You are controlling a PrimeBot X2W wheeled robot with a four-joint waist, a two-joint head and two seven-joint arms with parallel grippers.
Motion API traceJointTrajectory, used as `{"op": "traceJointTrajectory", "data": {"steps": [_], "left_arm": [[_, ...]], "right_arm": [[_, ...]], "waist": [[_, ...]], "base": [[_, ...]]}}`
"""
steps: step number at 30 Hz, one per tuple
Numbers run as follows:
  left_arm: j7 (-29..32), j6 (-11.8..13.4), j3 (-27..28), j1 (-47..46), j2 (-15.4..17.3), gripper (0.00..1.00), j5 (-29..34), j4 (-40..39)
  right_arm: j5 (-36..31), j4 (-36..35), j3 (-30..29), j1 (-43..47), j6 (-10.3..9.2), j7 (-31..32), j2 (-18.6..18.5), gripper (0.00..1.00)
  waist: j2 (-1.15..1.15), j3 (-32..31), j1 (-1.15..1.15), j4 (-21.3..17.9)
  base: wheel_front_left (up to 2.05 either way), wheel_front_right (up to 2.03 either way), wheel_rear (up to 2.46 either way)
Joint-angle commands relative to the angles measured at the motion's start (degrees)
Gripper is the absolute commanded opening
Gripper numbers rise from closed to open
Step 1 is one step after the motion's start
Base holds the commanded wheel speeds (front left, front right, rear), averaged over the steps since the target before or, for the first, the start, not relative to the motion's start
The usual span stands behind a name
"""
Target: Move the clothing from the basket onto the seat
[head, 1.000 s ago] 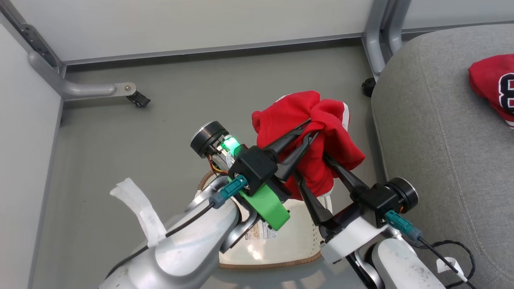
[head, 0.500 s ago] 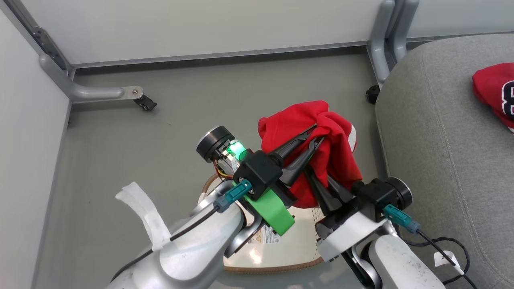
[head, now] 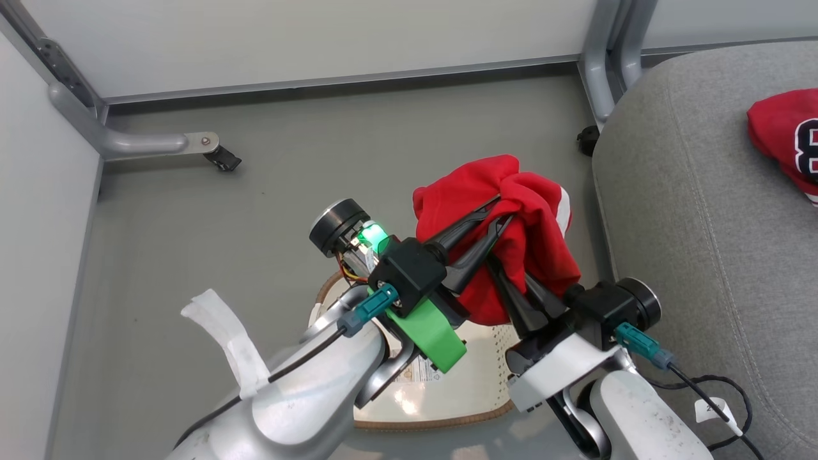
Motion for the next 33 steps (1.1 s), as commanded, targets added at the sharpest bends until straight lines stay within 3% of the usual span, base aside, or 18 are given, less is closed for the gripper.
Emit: {"op": "traceJointTrajectory", "data": {"steps": [1,14,15,16,33], "left_arm": [[-0.2,-0.34,0.17,0.17,0.31,0.0,0.61,0.19],[-0.2,-0.45,0.25,0.06,0.4,0.02,0.72,0.45],[-0.2,-0.42,0.29,0.02,0.37,0.44,0.75,0.5],[-0.2,-0.33,0.35,-0.04,0.36,1.0,0.84,0.51],[-0.17,0.46,1.37,0.29,0.56,1.0,2.3,-0.17]], "right_arm": [[-0.02,-0.24,-0.21,-0.39,-0.06,-0.28,-0.2,0.0],[0.12,-0.47,-0.53,-0.44,-0.06,-0.28,-0.2,0.0],[0.08,-0.49,-0.58,-0.42,-0.06,-0.28,-0.2,0.0],[0.02,-0.48,-0.61,-0.43,-0.06,-0.28,-0.2,0.0],[-0.45,-0.73,-2.49,-0.83,-0.06,-0.28,-0.2,0.0]], "waist": [[0.0,0.03,0.0,-0.07],[0.0,0.17,0.0,-0.38],[0.0,0.23,0.0,-0.39],[0.0,0.28,0.0,-0.39],[0.0,1.03,0.0,-2.96]], "base": [[0.0,0.0,0.0],[0.0,0.0,0.0],[0.0,0.0,0.0],[0.0,0.0,0.0],[0.0,0.0,0.0]]}}
